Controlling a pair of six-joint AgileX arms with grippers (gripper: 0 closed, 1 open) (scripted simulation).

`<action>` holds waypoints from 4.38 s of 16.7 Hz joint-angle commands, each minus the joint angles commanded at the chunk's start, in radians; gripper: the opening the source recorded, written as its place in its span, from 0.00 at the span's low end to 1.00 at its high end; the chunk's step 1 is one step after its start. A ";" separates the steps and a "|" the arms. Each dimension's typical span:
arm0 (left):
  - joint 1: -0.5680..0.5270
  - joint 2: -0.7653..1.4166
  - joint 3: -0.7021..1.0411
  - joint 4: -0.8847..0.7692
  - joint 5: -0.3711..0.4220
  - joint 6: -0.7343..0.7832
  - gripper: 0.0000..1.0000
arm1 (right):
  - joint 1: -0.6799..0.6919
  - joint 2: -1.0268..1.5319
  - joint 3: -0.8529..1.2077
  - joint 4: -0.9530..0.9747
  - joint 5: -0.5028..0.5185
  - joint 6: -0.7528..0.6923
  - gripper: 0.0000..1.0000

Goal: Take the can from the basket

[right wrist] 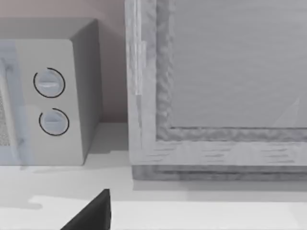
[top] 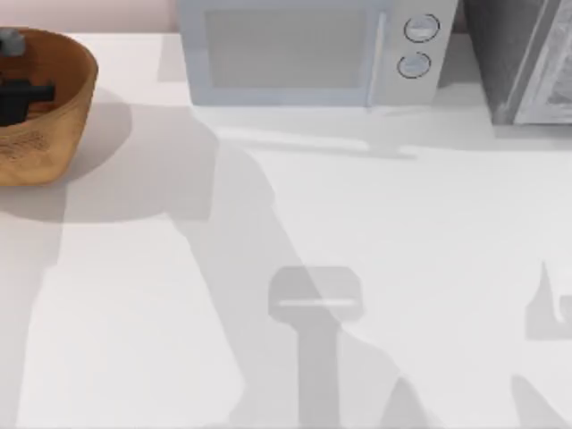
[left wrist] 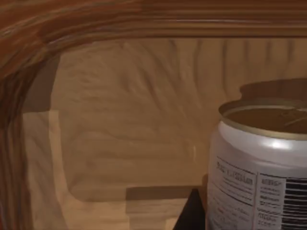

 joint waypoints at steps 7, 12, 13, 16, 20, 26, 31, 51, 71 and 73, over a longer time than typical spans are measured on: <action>-0.038 -0.361 -0.408 0.166 -0.036 -0.003 0.00 | 0.000 0.000 0.000 0.000 0.000 0.000 1.00; -0.011 -0.761 -0.759 0.415 -0.061 -0.074 0.00 | 0.000 0.000 0.000 0.000 0.000 0.000 1.00; -0.010 -0.863 -0.829 0.450 -0.062 -0.087 0.00 | 0.000 0.000 0.000 0.000 0.000 0.000 1.00; -0.020 -1.223 -1.077 0.551 -0.055 -0.116 0.00 | 0.000 0.000 0.000 0.000 0.000 0.000 1.00; -0.076 -1.753 -1.480 0.747 -0.040 -0.088 0.00 | 0.000 0.000 0.000 0.000 0.000 0.000 1.00; -0.126 -2.276 -1.967 1.056 -0.056 -0.064 0.00 | 0.000 0.000 0.000 0.000 0.000 0.000 1.00; -0.124 -2.427 -2.116 1.154 -0.067 -0.149 0.00 | 0.000 0.000 0.000 0.000 0.000 0.000 1.00; -0.254 -1.773 -1.814 1.520 0.272 -0.049 0.00 | 0.000 0.000 0.000 0.000 0.000 0.000 1.00; -0.365 -0.806 -1.387 2.117 0.860 -0.003 0.00 | 0.000 0.000 0.000 0.000 0.000 0.000 1.00; -0.372 -0.719 -1.354 2.165 0.913 -0.006 0.00 | 0.000 0.000 0.000 0.000 0.000 0.000 1.00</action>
